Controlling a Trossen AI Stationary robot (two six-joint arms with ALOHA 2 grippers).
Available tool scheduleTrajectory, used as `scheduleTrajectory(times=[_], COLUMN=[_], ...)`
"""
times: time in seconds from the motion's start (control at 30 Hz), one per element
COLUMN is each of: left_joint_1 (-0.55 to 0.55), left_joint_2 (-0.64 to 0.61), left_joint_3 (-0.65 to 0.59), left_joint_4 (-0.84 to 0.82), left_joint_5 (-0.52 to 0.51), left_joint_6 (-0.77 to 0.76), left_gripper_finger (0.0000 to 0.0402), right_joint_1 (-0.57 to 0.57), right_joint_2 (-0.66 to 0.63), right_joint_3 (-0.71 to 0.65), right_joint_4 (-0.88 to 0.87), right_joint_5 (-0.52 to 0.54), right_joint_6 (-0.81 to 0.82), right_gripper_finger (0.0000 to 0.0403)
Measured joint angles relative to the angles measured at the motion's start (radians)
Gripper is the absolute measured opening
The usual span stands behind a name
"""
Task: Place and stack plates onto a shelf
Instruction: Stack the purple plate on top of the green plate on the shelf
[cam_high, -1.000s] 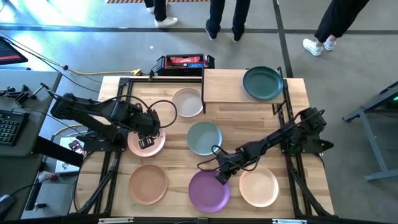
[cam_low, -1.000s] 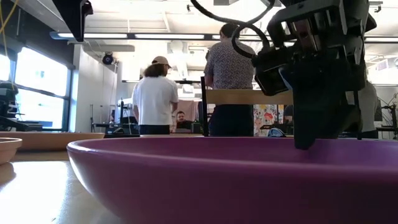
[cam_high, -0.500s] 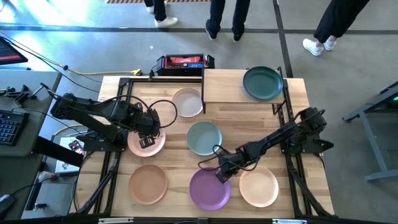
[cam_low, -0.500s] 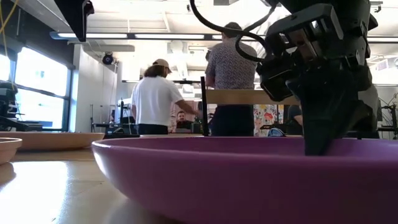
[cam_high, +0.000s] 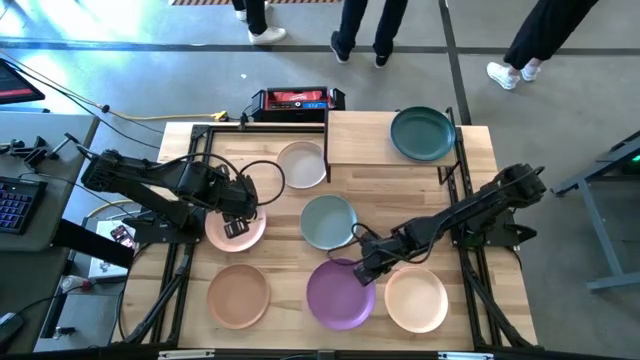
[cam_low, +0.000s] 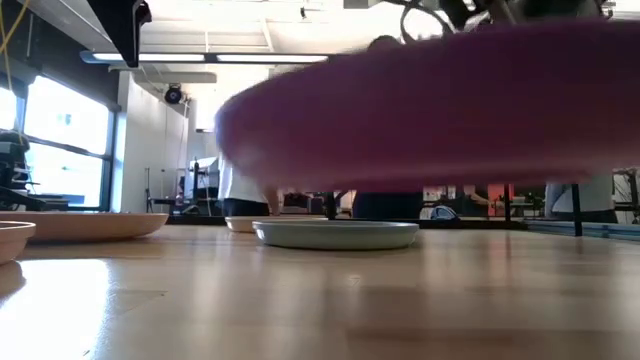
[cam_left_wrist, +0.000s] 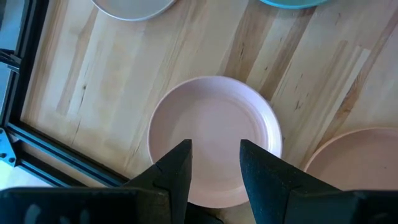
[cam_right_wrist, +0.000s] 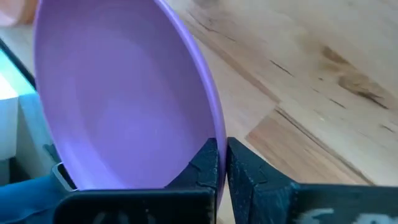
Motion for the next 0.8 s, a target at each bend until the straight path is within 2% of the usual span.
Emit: scheduleTrajectory(times=[0.4,0.6,0.8], left_joint_1=[0.0,0.007,0.063], left_joint_2=[0.0,0.0,0.0], left_joint_3=[0.0,0.0,0.0], left_joint_4=[0.001,0.001,0.004], left_joint_5=[-0.002,-0.069,-0.151], left_joint_6=[0.025,0.026,0.052], left_gripper_finger=[0.0122,0.0122,0.0122], right_joint_1=[-0.106,-0.204,-0.321], right_joint_2=[-0.299,-0.477,-0.65], right_joint_3=[0.0,0.0,0.0], right_joint_4=[-0.248,-0.388,-0.506], right_joint_5=[0.07,0.106,0.161], right_joint_6=[0.011,0.011,0.011], right_gripper_finger=[0.0,0.0,0.0])
